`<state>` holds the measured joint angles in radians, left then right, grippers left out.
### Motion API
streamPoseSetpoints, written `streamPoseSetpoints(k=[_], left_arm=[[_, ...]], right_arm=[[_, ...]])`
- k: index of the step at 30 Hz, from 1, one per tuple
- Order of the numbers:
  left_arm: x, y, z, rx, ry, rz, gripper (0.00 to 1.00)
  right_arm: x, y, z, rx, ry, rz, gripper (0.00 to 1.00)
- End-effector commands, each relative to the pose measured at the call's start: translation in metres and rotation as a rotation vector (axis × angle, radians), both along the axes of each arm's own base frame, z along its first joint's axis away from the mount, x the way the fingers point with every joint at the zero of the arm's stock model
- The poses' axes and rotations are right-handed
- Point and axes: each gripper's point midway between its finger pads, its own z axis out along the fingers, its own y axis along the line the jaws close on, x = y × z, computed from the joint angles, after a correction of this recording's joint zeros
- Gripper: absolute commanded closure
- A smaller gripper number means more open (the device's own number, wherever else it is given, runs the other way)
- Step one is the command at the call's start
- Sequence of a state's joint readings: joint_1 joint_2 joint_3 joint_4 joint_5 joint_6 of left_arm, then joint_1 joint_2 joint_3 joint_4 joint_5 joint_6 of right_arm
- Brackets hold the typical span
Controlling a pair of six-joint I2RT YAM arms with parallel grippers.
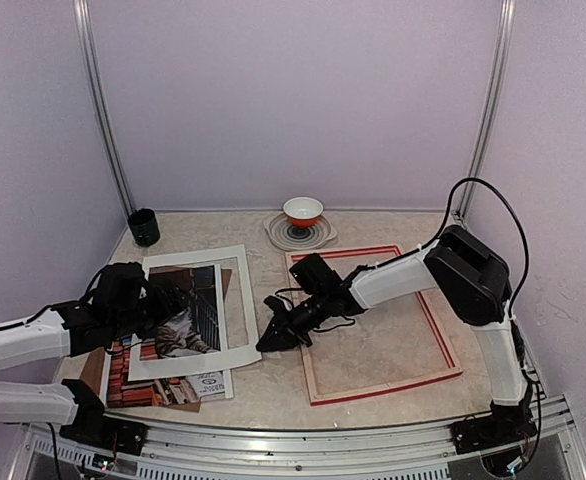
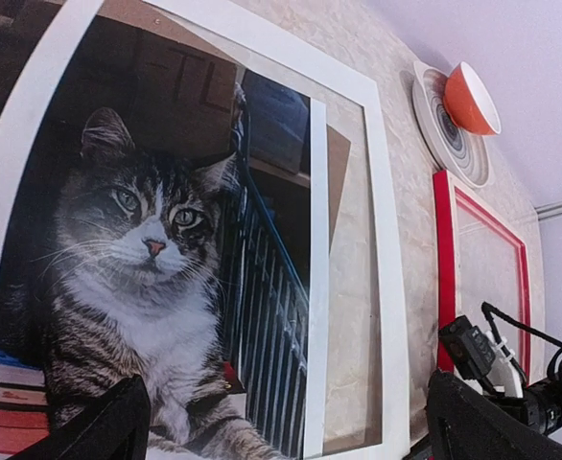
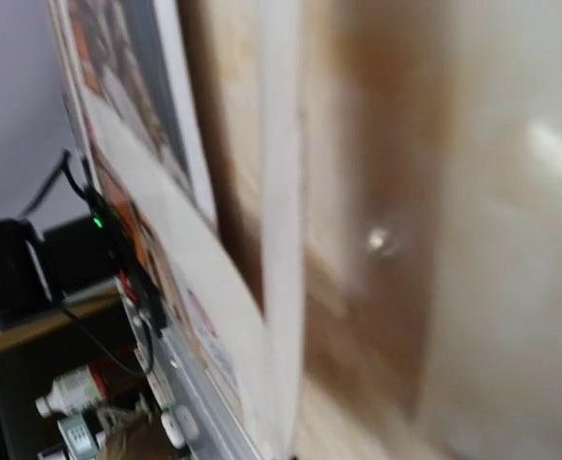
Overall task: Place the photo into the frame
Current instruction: Pick up the mat board from the photo.
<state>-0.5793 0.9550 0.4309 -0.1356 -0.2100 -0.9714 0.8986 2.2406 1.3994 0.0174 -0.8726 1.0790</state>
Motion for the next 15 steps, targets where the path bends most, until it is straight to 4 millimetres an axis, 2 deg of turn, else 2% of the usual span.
streamPoseSetpoints(k=[1,8,15], left_arm=[[-0.001,-0.002,0.005,0.002,-0.018,-0.015,0.01],[0.0,-0.005,0.008,-0.009,-0.021,-0.027,0.01],[0.001,-0.007,0.012,-0.008,-0.026,-0.036,0.01]], right_arm=[[0.03,-0.007,0.043,0.078,-0.088,-0.086,1.0],[0.039,-0.004,0.065,0.095,-0.139,-0.073,1.0],[0.033,-0.033,0.083,0.042,-0.189,-0.035,1.0]])
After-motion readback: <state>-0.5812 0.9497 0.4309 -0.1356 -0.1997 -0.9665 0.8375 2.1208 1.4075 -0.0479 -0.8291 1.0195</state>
